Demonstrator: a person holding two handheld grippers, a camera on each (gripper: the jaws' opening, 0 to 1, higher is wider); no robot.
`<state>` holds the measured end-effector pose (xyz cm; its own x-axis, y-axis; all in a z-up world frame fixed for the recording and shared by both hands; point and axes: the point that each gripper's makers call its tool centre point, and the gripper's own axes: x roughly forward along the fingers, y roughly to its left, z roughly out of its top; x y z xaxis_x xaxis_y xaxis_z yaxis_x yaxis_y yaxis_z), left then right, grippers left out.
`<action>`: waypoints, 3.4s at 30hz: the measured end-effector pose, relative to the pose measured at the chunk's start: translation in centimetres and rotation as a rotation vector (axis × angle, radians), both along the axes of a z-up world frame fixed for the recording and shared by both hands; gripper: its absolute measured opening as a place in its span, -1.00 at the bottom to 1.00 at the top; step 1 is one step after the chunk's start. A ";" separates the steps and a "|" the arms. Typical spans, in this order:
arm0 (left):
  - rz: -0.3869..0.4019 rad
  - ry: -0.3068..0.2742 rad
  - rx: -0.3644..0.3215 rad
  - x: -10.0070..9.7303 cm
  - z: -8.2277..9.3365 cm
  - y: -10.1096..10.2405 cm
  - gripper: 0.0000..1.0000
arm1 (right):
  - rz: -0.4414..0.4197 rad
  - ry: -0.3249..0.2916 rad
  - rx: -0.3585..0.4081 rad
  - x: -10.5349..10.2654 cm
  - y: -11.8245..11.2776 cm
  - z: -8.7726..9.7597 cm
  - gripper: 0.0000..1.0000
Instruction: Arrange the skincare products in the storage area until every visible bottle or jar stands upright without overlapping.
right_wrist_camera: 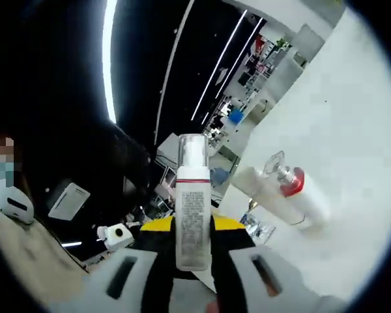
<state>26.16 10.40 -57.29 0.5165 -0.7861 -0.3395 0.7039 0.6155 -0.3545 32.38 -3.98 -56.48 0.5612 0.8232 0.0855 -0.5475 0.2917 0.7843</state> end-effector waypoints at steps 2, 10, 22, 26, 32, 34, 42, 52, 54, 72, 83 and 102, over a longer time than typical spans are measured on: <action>-0.022 0.009 -0.050 -0.1 1.0 -0.9 0.74 | 0.044 -0.013 0.019 -1.0 1.2 0.4 -0.62; -0.099 0.003 -0.136 0.0 3.9 -3.6 0.72 | 0.141 -0.091 0.036 -3.6 5.1 1.9 -0.61; -0.277 0.033 -0.289 -1.2 8.2 -5.8 0.14 | 0.402 -0.260 0.086 -8.6 9.6 5.6 -0.61; -0.291 0.023 -0.303 -1.1 8.9 -6.0 -0.03 | 0.437 -0.279 0.066 -9.2 10.6 5.7 -0.61; -0.285 0.010 -0.281 -0.8 8.6 -6.0 -0.29 | 0.421 -0.293 0.030 -8.8 10.8 5.8 -0.61; -0.262 0.012 -0.276 -0.5 8.4 -5.9 -0.32 | 0.413 -0.303 -0.003 -8.7 10.8 5.8 -0.61; -0.240 0.000 -0.291 0.1 8.7 -5.9 -0.60 | 0.354 -0.282 -0.107 -7.2 10.8 5.7 -0.61; -0.029 -0.036 -0.170 2.9 7.7 -5.2 -0.60 | 0.141 -0.417 -0.574 -3.9 10.1 4.5 -0.61; 0.058 -0.047 -0.153 3.8 7.7 -5.0 -0.63 | 0.038 -0.427 -0.675 -2.6 9.5 4.5 -0.61; 0.220 -0.128 -0.231 5.5 10.2 -4.5 -0.67 | -0.197 -0.620 -0.977 -1.5 9.7 7.0 -0.58; 0.044 -0.106 -0.388 4.2 11.8 -4.4 -0.71 | -0.084 -0.719 -0.809 -2.8 10.1 8.7 -0.54; -0.406 -0.164 -0.559 -0.5 15.7 -4.0 -0.70 | 0.231 -0.565 -0.378 -8.0 11.5 12.4 -0.57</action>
